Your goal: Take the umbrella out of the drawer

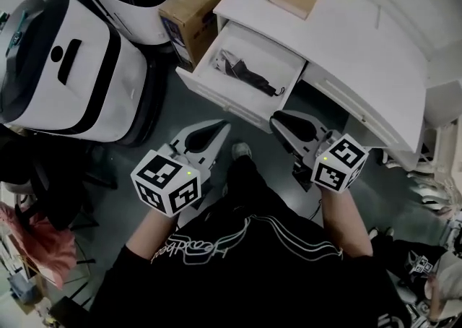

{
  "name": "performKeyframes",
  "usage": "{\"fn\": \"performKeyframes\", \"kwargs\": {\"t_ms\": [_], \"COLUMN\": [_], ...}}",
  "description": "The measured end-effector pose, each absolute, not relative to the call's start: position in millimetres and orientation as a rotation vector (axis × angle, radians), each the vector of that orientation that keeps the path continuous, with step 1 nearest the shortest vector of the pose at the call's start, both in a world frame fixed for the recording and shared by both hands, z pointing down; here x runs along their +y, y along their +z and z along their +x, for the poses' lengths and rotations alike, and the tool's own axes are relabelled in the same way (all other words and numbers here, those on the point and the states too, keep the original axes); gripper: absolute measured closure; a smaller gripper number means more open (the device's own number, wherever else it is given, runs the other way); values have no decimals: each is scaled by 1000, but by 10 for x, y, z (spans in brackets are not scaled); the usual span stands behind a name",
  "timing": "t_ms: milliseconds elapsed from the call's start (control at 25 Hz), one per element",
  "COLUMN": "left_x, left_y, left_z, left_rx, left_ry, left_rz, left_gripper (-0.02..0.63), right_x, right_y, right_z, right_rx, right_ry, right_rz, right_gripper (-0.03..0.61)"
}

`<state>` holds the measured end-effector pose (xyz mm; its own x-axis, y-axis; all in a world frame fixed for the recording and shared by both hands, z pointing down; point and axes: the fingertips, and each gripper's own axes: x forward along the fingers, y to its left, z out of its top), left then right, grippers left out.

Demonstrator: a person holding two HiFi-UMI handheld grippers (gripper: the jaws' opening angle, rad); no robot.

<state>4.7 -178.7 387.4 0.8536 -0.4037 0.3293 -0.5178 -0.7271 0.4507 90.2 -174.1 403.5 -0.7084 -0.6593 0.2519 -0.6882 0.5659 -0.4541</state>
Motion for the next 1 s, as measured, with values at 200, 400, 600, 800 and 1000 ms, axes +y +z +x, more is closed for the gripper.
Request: {"fn": "performKeyframes", "kwargs": {"t_ms": [200,400,600,800,1000], "left_x": [-2409,-2969,-3434,-3722,-3930], "left_y": [4054,4305,4559,4767,4882], "left_z": [172,237,226,198,109], "left_rx": [-706,-734,-770,-793,-818], "left_ry": [309,322,325,308,290], "left_rz": [2437,2381,2319,2256,2229], "left_gripper": [597,597,597,597,597], "right_x": [-2469,-3107,-3612,-3923,-4088], "right_y": [4364,4878,5410,5976,6595], "right_z": [1102,1168,1126,1054,1032], "right_rx": [-2659,-2567,-2485,-2358,-2205], "right_ry": [832,858,839,782,657], "right_rz": [1145,1080,962,835,723], "right_gripper": [529,438,380,347,337]}}
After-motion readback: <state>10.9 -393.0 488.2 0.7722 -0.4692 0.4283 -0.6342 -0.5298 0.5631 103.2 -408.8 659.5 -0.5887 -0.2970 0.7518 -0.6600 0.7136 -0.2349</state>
